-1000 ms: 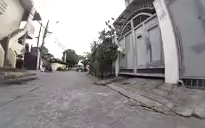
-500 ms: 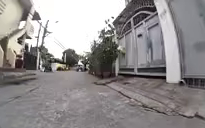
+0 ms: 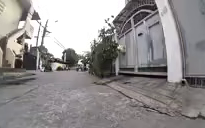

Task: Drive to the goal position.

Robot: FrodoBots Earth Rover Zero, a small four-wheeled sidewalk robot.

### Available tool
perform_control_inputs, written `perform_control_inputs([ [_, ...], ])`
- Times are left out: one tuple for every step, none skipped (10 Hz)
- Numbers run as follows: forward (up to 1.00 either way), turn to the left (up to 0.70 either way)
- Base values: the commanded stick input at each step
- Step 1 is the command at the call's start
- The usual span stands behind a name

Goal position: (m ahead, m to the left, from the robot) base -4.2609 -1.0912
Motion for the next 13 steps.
perform_control_inputs([
  [0.14, 0.0],
  [0.15, 0.0],
  [0.15, 0.0],
  [0.14, 0.0],
  [0.15, 0.0],
  [0.14, 0.0],
  [0.14, 0.0],
  [0.14, 0.0],
  [0.14, 0.0],
  [0.14, 0.0],
  [0.15, 0.0],
  [0.15, 0.0],
  [0.14, 0.0],
])
